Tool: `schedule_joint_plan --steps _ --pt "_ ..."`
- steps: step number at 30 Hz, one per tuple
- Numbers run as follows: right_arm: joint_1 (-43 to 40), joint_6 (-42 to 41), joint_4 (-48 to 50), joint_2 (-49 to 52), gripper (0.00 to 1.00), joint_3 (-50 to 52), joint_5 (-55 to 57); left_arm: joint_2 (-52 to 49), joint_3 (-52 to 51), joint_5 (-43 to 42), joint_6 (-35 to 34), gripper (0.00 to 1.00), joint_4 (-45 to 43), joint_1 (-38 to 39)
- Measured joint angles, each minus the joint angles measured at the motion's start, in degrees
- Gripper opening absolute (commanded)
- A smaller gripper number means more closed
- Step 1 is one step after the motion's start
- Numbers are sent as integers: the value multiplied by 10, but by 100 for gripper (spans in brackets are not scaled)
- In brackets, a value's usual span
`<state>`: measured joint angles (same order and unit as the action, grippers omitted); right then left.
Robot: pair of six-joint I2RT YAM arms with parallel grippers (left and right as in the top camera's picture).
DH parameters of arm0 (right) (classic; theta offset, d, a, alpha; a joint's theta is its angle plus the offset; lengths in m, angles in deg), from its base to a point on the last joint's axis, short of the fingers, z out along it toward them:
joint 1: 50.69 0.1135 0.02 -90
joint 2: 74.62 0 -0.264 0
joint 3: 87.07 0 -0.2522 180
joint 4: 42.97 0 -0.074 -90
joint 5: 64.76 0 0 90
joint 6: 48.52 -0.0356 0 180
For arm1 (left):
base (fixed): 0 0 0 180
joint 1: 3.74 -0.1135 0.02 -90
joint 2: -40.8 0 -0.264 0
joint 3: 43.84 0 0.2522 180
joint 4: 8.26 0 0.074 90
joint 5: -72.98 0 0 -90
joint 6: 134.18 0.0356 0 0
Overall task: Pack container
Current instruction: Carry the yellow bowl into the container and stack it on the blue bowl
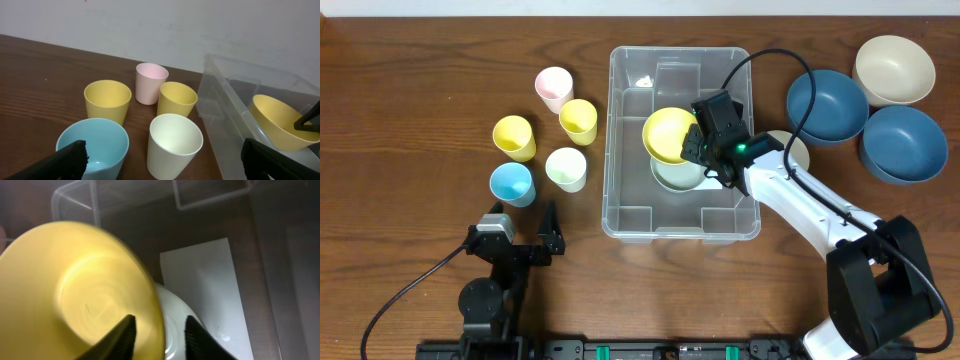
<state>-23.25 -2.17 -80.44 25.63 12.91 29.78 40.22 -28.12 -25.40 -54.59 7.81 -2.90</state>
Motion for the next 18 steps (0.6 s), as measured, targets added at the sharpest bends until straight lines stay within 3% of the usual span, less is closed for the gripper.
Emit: schedule_joint_plan --steps 8,18 --pt "0 -2 -14 0 12 0 0 0 0 0 0 98 0 0" --pt "-2 -4 -39 0 2 0 1 0 0 0 0 98 0 0"
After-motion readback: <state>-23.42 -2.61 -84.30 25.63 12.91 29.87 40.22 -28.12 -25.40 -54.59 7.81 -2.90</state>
